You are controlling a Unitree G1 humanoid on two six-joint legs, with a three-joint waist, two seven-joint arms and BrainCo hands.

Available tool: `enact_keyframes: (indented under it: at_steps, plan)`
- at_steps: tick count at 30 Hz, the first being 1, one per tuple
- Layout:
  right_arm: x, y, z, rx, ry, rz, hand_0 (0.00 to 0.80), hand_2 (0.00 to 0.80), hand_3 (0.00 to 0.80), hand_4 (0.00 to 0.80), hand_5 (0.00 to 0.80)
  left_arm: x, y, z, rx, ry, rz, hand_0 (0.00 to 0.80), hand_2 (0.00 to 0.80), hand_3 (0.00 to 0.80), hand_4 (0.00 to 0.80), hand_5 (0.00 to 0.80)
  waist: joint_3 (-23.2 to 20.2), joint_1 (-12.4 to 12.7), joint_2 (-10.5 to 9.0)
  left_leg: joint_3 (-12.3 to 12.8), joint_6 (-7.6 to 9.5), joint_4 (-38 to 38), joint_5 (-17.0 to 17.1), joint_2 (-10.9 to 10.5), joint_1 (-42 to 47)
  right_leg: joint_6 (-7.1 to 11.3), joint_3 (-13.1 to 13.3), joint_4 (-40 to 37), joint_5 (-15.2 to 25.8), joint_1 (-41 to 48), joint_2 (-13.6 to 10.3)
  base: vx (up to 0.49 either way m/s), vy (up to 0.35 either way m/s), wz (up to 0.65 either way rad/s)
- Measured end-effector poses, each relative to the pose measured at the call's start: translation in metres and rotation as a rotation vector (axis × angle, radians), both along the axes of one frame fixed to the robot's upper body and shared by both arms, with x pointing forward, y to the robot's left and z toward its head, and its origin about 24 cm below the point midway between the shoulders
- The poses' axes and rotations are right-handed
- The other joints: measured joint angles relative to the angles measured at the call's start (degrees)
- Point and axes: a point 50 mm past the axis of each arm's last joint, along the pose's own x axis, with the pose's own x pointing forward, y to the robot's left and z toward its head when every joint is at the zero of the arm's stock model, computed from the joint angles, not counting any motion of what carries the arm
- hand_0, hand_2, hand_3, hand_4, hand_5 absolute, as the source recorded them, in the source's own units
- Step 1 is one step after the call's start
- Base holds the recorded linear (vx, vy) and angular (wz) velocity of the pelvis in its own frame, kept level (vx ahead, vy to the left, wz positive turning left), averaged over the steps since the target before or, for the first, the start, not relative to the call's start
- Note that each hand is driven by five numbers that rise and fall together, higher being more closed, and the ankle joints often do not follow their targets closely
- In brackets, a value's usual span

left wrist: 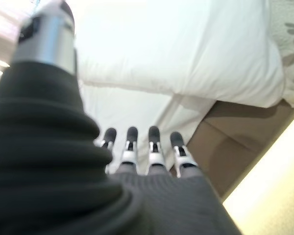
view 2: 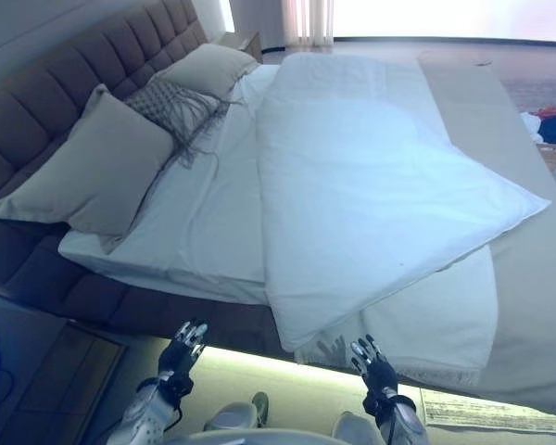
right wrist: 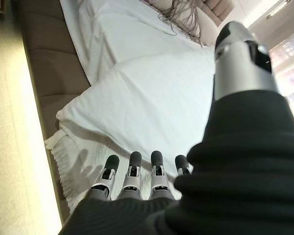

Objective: Make the bed neatly

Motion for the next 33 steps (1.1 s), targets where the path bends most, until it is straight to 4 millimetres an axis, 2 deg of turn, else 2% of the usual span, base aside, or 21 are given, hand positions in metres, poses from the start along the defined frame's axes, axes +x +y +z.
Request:
enact_keyframes:
  at_steps: [4,6,8,9,10,11,12,13,14,15,17,18,20,21,22,23,25,28,30,33]
  plan:
    - [0.004,0.006,0.003,0.005,-0.014,-0.038,0.0,0.0,0.0,0.0,0.0,-0.002,0.0,-0.001,0.01,0.013,-0.003,0.0,0.0,0.0,0.0,0.0,-0.4,0.6,-1.16,1.5,2.99,2.4,-2.6,-5.0,0.7,2.66,0.5,6.2,-3.1,-1.5,-5.8,0.322,0.348,0.08]
    - [0.007,0.016,0.005,0.004,-0.035,0.0,0.0,0.0,0.0,0.0,0.0,-0.004,0.0,-0.001,0.011,0.016,-0.006,0.0,0.0,0.0,0.0,0.0,-0.6,1.7,-0.97,2.6,4.82,3.2,-4.0,-6.7,1.0,1.55,0.2,9.8,-3.1,-2.7,-7.8,0.219,0.226,-0.11]
    - [0.007,0.023,0.004,0.017,-0.034,0.009,0.0,0.0,0.0,0.0,0.0,-0.003,-0.001,-0.001,0.017,0.013,-0.021,0.0,0.0,0.0,0.0,0.0,-1.5,1.9,0.11,3.3,6.28,4.1,-5.0,-6.7,0.1,-1.26,0.2,11.1,-1.9,-3.6,-8.2,0.187,0.187,-0.09]
    - [0.008,0.028,0.004,0.026,-0.035,0.016,0.0,0.0,0.0,0.0,0.0,-0.001,0.0,0.0,0.023,0.007,-0.022,0.0,0.0,0.0,0.0,0.0,-1.7,2.2,0.25,3.6,7.03,4.2,-5.3,-6.6,0.1,-3.58,0.1,17.5,-2.8,-5.3,-9.0,0.213,0.23,0.09]
    - [0.006,0.032,0.003,0.034,-0.024,0.01,0.0,0.0,0.0,0.0,0.0,-0.002,0.002,-0.001,0.029,0.012,-0.021,0.0,0.0,0.0,0.0,0.0,-2.3,2.3,-0.26,3.7,7.19,4.0,-5.2,-6.7,0.3,-3.8,-0.2,27.6,-2.8,-7.2,-10.1,0.21,0.202,0.14]
    - [0.003,0.035,0.001,0.044,-0.013,0.002,0.0,0.0,0.0,0.0,0.0,-0.004,0.004,-0.001,0.035,0.018,-0.02,0.0,0.0,0.0,0.0,0.0,-3.0,2.1,-0.95,3.8,7.25,3.5,-5.2,-6.7,1.3,-3.7,-0.1,32.1,-1.2,-7.2,-10.7,0.196,0.126,0.02]
    - [0.001,0.038,0.0,0.054,-0.009,-0.001,0.0,0.0,0.0,0.0,0.0,-0.005,0.007,-0.001,0.046,0.024,-0.019,0.0,0.0,0.0,0.0,0.0,-3.7,3.0,-1.94,4.2,6.87,3.4,-5.0,-7.1,1.8,-3.66,-0.4,30.8,2.9,-6.2,-10.7,0.199,0.053,-0.19]
    - [0.001,0.038,0.0,0.052,-0.009,0.001,0.0,0.0,0.0,0.0,0.0,-0.007,0.007,-0.003,0.048,0.033,-0.016,0.0,0.0,0.0,0.0,0.0,-3.9,3.2,-1.85,4.2,6.48,3.0,-4.7,-6.8,2.3,-3.35,-0.6,29.2,2.9,-5.3,-10.4,0.191,-0.051,-0.37]
    - [0.001,0.036,0.0,0.045,-0.01,0.007,0.0,0.0,0.0,0.0,0.0,-0.009,0.008,-0.004,0.049,0.041,-0.012,0.0,0.0,0.0,0.0,0.0,-4.0,3.2,-1.57,4.2,6.75,1.8,-4.3,-6.4,3.1,-2.16,-1.2,28.6,3.1,-5.5,-10.4,0.192,-0.141,-0.45]
    - [0.004,0.035,0.001,0.042,-0.017,0.01,0.0,0.0,0.0,0.0,0.0,-0.01,0.009,-0.004,0.055,0.05,-0.002,0.0,0.0,0.0,0.0,0.0,-3.9,3.1,-1.59,4.8,6.83,0.8,-4.0,-6.1,3.5,-1.01,-2.0,26.9,1.4,-5.8,-10.6,0.177,-0.185,-0.58]
    - [0.01,0.036,0.004,0.043,-0.035,0.018,0.0,0.0,0.0,0.0,0.0,-0.009,0.009,-0.004,0.061,0.052,0.009,0.0,0.0,0.0,0.0,0.0,-3.9,3.0,-2.13,4.7,7.08,-1.7,-3.8,-5.8,4.3,2.07,-2.6,16.4,-1.3,-7.2,-9.1,0.152,-0.153,-0.74]
    - [0.013,0.036,0.004,0.041,-0.038,0.019,0.0,0.0,0.0,0.0,0.0,-0.008,0.01,-0.003,0.064,0.049,0.009,0.0,0.0,0.0,0.0,0.0,-3.8,2.2,-2.81,4.4,7.12,-2.5,-3.7,-5.8,4.2,3.5,-2.0,9.9,-0.4,-8.6,-7.9,0.115,-0.097,-0.5]
    - [0.01,0.033,0.002,0.035,-0.024,0.013,0.0,0.0,0.0,0.0,0.0,-0.006,0.009,-0.002,0.063,0.042,0.005,0.0,0.0,0.0,0.0,0.0,-3.7,0.0,-4.64,3.8,6.37,-3.1,-3.3,-6.0,4.0,5.5,-1.3,3.1,2.3,-10.3,-7.2,0.139,-0.094,0.05]
    - [0.005,0.032,-0.002,0.033,-0.002,0.009,0.0,0.0,0.0,0.0,0.0,-0.005,0.009,-0.001,0.062,0.037,0.003,0.0,0.0,0.0,0.0,0.0,-3.8,-0.4,-5.98,3.2,5.73,-3.6,-3.2,-6.3,4.3,5.72,-0.9,0.2,5.4,-10.4,-7.2,0.199,-0.111,0.38]
    - [-0.001,0.029,-0.007,0.031,0.026,0.002,0.0,0.0,0.0,0.0,0.0,-0.004,0.008,0.0,0.056,0.028,0.0,0.0,0.0,0.0,0.0,0.0,-4.0,-0.4,-6.72,2.0,5.27,-3.6,-3.4,-6.3,4.5,5.08,-1.1,-1.1,8.9,-9.5,-6.9,0.248,-0.135,0.43]
    - [-0.006,0.024,-0.011,0.026,0.048,-0.008,0.0,0.0,0.0,0.0,0.0,-0.007,0.005,-0.002,0.045,0.032,0.001,0.0,0.0,0.0,0.0,0.0,-4.0,0.0,-6.71,0.9,5.02,-4.2,-3.4,-5.7,5.1,3.22,-1.4,-1.8,9.5,-8.4,-5.9,0.287,-0.156,0.42]
    - [-0.01,0.015,-0.013,0.018,0.054,-0.013,0.0,0.0,0.0,0.0,0.0,-0.02,0.002,-0.008,0.029,0.065,0.008,0.0,0.0,0.0,0.0,0.0,-4.0,0.1,-5.57,0.1,3.53,-4.6,-3.3,-4.4,5.3,2.41,-1.7,-3.0,9.0,-7.6,-3.9,0.288,-0.155,0.17]
    - [-0.009,0.007,-0.011,0.014,0.036,-0.001,0.0,0.0,0.0,0.0,0.0,-0.036,0.006,-0.014,0.032,0.102,0.02,0.0,0.0,0.0,0.0,0.0,-3.7,0.4,-4.91,-0.1,2.11,-4.8,-3.2,-3.4,6.0,1.53,-2.9,-3.1,8.6,-7.3,-2.6,0.247,-0.163,0.04]
    - [-0.008,0.008,-0.01,0.027,0.023,0.003,0.0,0.0,0.0,0.0,0.0,-0.035,0.008,-0.013,0.028,0.092,0.024,0.0,0.0,0.0,0.0,0.0,-3.7,0.6,-5.02,-0.2,1.78,-4.7,-3.4,-3.2,6.0,1.49,-2.9,-3.1,8.5,-7.1,-2.5,0.225,-0.201,-0.01]
    - [-0.008,0.014,-0.011,0.058,0.01,0.024,0.0,0.0,0.0,0.0,0.0,-0.029,0.013,-0.008,0.036,0.057,0.039,0.0,0.0,0.0,0.0,0.0,-3.2,1.3,-6.2,-0.5,1.84,-4.4,-3.4,-3.1,6.1,1.74,-3.2,-3.6,8.6,-6.2,-2.5,0.234,-0.27,0.06]
